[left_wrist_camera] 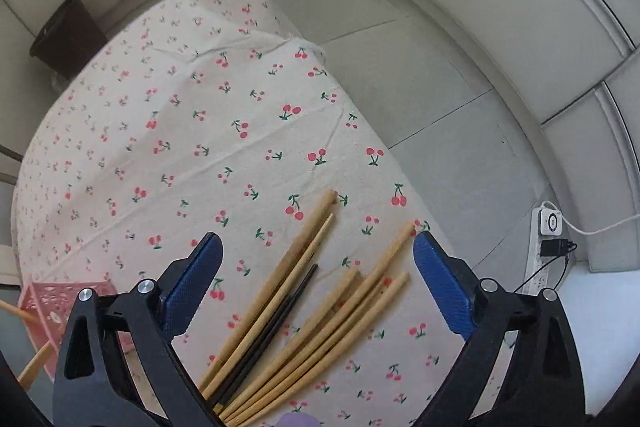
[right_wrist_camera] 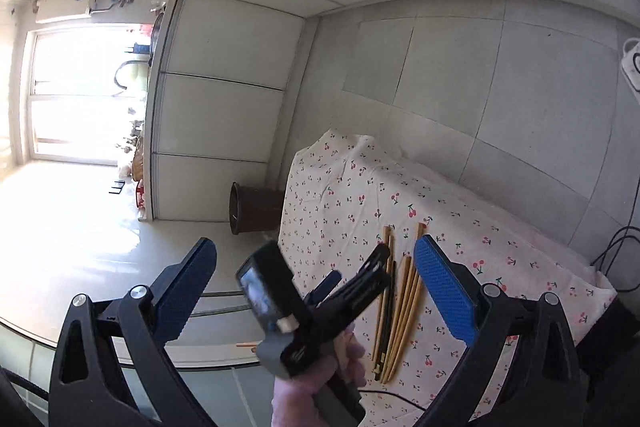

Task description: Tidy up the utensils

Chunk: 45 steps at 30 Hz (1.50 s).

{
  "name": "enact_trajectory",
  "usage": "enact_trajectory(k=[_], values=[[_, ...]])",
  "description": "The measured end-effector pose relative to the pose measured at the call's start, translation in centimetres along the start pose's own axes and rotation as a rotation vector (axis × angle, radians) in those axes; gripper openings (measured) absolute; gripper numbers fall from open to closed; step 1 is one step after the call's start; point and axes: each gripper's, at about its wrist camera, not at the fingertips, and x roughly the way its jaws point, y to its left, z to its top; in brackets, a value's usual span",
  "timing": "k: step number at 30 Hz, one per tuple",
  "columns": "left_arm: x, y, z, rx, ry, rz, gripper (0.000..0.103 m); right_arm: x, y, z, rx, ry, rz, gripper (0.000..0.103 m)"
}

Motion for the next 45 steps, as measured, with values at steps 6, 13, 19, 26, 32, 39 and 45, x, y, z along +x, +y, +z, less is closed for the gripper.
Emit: enact_trajectory(k=[6, 13, 19, 26, 32, 39, 45], values=[[4.0, 1.1, 1.7, -0.044, 0.106, -0.018, 0.061, 0.6, -1.5, 1.0, 0.068, 0.027, 0.001, 0.096], [4.5, 2.6, 1.9, -0.103, 0.100, -0.007, 0.033, 2.1, -1.8, 0.6, 0.065, 0.084, -0.016, 0.096], [4.1, 3.0, 1.2, -0.062, 0.036, 0.024, 0.016, 3.9, -2.5, 0.1, 0.067, 0.140, -0.044, 0.096], [3.0, 5.1, 0.7, -0.159, -0.029, -0.044, 0.015, 5.0, -2.7, -0.6, 0.066, 0.176, -0.065, 0.096], [-0.5, 4.5, 0.1, -0.112, -0.154, -0.020, 0.013, 5.8, -3.0, -0.5, 0.064, 0.183, -0.098, 0.096], [-8.7, 2.4, -6.0, -0.003, -0.373, -0.005, 0.013, 9.0, -1.8, -1.1, -0.112, 0.184, -0.309, 0.096], [-15.6, 5.6, -13.8, -0.060, -0.528, 0.049, 0.010, 15.0, -1.8, -3.4, -0.310, 0.160, -0.602, 0.083]])
